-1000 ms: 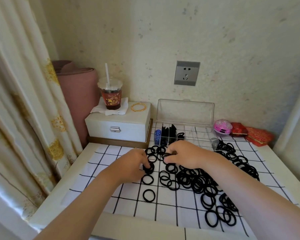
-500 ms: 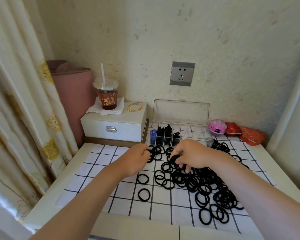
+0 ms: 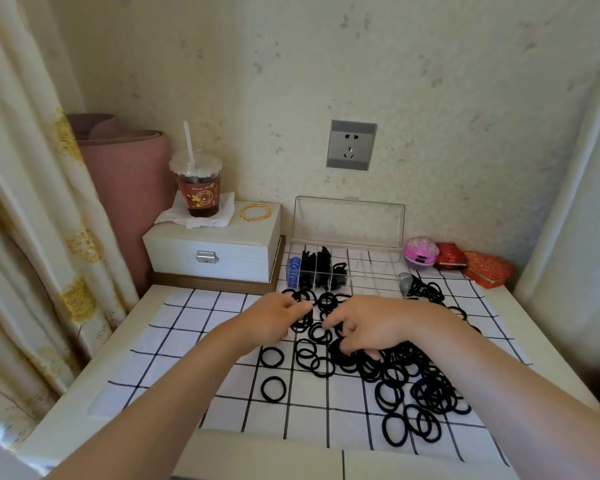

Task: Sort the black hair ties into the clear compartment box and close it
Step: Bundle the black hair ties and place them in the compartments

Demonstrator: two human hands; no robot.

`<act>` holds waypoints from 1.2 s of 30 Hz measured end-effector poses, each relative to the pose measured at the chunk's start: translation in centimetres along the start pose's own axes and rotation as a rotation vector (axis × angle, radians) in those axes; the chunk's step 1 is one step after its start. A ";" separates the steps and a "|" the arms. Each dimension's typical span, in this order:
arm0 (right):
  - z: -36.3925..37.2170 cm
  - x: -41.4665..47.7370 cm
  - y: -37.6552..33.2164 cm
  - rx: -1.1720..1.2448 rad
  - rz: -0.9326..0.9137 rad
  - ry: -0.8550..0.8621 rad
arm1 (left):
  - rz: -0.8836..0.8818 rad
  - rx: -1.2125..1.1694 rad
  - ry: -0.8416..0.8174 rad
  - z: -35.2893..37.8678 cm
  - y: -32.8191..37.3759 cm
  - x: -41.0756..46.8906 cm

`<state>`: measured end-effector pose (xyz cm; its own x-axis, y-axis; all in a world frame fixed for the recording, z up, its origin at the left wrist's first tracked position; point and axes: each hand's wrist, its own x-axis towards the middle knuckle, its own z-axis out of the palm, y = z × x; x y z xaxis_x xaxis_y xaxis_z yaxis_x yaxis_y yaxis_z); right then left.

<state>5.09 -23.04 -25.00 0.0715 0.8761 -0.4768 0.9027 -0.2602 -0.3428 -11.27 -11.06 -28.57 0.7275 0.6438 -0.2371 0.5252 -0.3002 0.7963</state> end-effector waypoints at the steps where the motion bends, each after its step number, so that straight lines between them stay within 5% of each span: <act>1: 0.2 0.0 -0.3 -0.084 0.014 0.016 | -0.003 0.030 -0.004 0.1 -0.2 0.0; 9: 1.2 0.9 -1.7 -0.299 0.066 0.164 | -0.011 -0.075 0.071 0.0 -1.1 -0.4; 14: 0.6 1.2 -1.1 -0.069 0.006 0.248 | -0.011 -0.064 0.183 -0.4 -1.6 -0.2; 19: -0.5 1.0 -0.5 0.407 0.041 0.369 | -0.014 -0.160 0.246 -0.5 -1.4 0.0; 25: -1.3 0.0 -1.4 0.928 -0.096 0.301 | -0.023 -0.359 0.179 0.4 0.1 0.4; 32: -1.0 0.5 -1.5 0.876 0.019 0.437 | -0.085 -0.735 -0.071 0.7 2.5 0.1; 36: -1.1 0.5 -1.4 0.865 0.052 0.494 | -0.039 -0.752 -0.132 0.3 2.6 0.0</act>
<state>4.34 -21.79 -23.83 0.4480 0.8746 -0.1856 0.2872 -0.3374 -0.8965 -9.76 -12.08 -26.68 0.7858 0.5409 -0.3000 0.1442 0.3115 0.9393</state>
